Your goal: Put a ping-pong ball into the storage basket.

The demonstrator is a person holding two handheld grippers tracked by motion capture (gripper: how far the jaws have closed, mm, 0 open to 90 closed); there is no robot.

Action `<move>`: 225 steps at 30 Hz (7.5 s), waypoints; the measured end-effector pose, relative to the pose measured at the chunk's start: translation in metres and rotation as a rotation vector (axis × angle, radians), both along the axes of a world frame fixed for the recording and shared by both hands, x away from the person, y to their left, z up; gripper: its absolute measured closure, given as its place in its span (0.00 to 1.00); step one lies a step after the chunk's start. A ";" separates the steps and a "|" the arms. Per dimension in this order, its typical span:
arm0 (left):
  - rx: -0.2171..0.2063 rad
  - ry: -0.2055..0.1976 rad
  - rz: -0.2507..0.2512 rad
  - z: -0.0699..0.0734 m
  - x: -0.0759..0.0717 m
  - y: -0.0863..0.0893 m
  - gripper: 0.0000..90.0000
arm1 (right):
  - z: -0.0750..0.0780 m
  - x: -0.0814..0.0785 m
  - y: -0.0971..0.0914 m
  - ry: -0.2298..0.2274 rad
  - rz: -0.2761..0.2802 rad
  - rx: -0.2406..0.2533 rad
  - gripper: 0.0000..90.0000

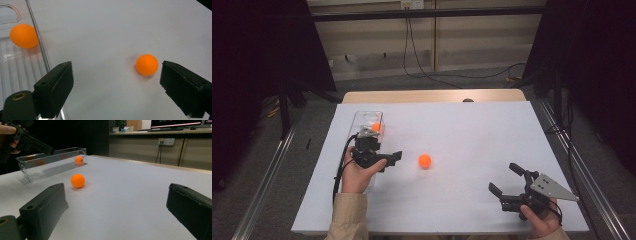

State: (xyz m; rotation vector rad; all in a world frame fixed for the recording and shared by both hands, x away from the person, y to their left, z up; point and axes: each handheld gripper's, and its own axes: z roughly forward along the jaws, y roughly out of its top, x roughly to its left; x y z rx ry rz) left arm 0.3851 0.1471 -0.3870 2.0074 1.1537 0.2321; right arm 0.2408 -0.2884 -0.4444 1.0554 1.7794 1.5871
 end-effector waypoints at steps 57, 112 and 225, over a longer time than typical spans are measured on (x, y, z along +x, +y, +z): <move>0.008 0.027 -0.066 -0.011 -0.001 -0.024 0.12 | -0.001 0.001 0.001 0.006 0.004 0.000 0.02; 0.052 0.002 -0.130 -0.032 -0.005 -0.057 0.11 | -0.001 0.002 -0.001 0.008 -0.001 -0.006 0.02; 0.058 -0.029 -0.154 -0.063 0.002 -0.091 0.37 | -0.002 0.002 -0.001 0.012 -0.001 -0.005 0.03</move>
